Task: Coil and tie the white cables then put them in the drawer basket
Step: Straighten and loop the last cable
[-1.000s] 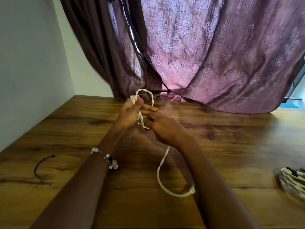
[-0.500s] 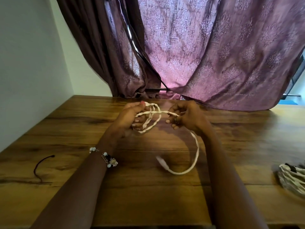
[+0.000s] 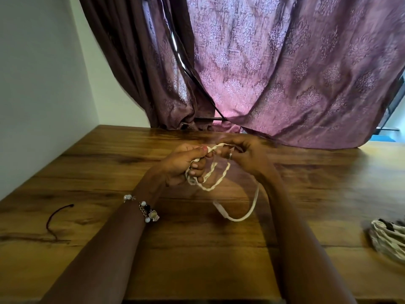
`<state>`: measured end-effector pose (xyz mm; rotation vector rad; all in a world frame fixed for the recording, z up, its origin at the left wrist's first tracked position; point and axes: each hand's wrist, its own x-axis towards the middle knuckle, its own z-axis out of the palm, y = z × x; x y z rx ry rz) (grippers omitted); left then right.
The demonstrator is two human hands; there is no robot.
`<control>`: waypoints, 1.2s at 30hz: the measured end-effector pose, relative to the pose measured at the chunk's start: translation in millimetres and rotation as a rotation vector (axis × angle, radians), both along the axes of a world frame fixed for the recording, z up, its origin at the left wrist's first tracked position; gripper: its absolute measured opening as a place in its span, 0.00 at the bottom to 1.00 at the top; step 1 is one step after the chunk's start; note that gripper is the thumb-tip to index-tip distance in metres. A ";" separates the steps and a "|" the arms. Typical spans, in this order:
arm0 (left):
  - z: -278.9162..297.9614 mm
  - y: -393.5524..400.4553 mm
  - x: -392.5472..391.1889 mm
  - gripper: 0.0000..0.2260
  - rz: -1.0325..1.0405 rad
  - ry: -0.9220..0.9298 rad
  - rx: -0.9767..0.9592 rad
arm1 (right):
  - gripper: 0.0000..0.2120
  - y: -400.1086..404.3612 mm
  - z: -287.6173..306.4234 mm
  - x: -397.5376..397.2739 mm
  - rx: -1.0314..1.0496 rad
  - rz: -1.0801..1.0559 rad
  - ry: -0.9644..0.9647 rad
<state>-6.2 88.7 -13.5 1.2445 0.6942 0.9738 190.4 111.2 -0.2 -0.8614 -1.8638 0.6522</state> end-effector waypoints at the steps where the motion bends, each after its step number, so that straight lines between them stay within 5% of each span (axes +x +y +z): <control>1: -0.3 0.5 0.7 0.10 -0.023 -0.036 -0.031 | 0.11 3.3 -5.1 -4.7 0.083 -0.025 -0.095; 8: -1.6 3.5 -2.2 0.15 0.072 -0.127 -0.069 | 0.16 9.0 -16.0 -23.5 0.421 -0.112 -0.205; 14: 9.8 12.4 -14.8 0.15 0.141 -0.535 -0.238 | 0.21 0.7 -13.2 -15.3 -0.385 0.051 0.317; 19: 11.8 18.7 -52.3 0.20 0.336 -0.799 -0.223 | 0.14 -0.8 -13.0 -7.1 -0.461 -0.077 0.178; 22: 9.1 22.6 -60.4 0.20 0.374 -0.895 -0.192 | 0.15 -0.1 -10.1 -15.9 -0.474 -0.113 0.319; 26: 9.3 23.5 -60.0 0.20 0.436 -0.892 -0.139 | 0.07 4.2 -16.1 -16.0 -0.139 -0.138 -0.239; 30: 10.1 24.3 -56.7 0.20 0.566 -0.866 -0.120 | 0.13 -7.7 -13.1 -23.8 -0.008 0.050 -0.684; 33: 10.6 24.6 -54.6 0.18 0.584 -0.842 -0.101 | 0.12 -14.7 -7.4 -33.3 0.122 0.143 -0.720; 36: 12.8 21.9 -51.2 0.16 0.539 -0.814 -0.067 | 0.11 -11.5 -6.7 -39.0 0.597 -0.057 -0.716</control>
